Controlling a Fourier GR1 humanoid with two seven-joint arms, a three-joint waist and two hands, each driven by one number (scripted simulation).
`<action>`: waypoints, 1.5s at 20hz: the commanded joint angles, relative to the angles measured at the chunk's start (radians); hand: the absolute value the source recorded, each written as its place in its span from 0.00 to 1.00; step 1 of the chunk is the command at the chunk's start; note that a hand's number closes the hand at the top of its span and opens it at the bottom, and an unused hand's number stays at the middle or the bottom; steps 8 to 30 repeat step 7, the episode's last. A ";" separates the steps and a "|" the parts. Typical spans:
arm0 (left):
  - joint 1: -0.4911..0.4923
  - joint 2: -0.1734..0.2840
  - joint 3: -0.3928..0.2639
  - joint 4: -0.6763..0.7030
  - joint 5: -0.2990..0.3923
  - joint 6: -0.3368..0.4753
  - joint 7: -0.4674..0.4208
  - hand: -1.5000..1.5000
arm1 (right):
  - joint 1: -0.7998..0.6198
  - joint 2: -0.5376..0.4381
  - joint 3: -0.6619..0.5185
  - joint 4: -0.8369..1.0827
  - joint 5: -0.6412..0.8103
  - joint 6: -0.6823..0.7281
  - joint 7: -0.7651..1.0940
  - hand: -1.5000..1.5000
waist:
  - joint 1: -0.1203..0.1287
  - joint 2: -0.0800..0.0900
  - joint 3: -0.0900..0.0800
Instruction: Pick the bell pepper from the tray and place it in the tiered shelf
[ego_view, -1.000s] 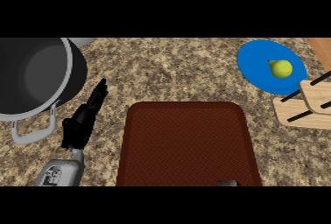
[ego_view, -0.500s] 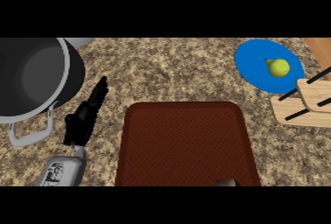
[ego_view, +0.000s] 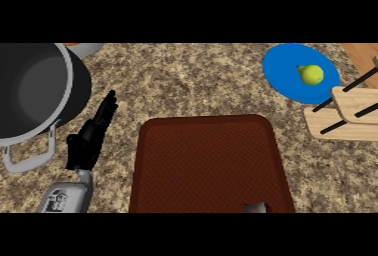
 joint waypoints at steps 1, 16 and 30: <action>0.038 -0.015 -0.015 -0.044 -0.021 0.029 0.016 0.50 | 0.175 -0.035 -0.130 0.148 -0.005 0.173 -0.145 0.00 | -0.013 -0.004 0.003; 0.012 0.023 0.023 -0.006 0.026 -0.032 -0.016 0.50 | 0.347 -0.103 -0.273 0.371 -0.023 0.332 -0.299 0.00 | -0.004 0.000 0.002; 0.012 0.023 0.023 -0.006 0.026 -0.032 -0.016 0.50 | 0.347 -0.103 -0.273 0.371 -0.023 0.332 -0.299 0.00 | -0.004 0.000 0.002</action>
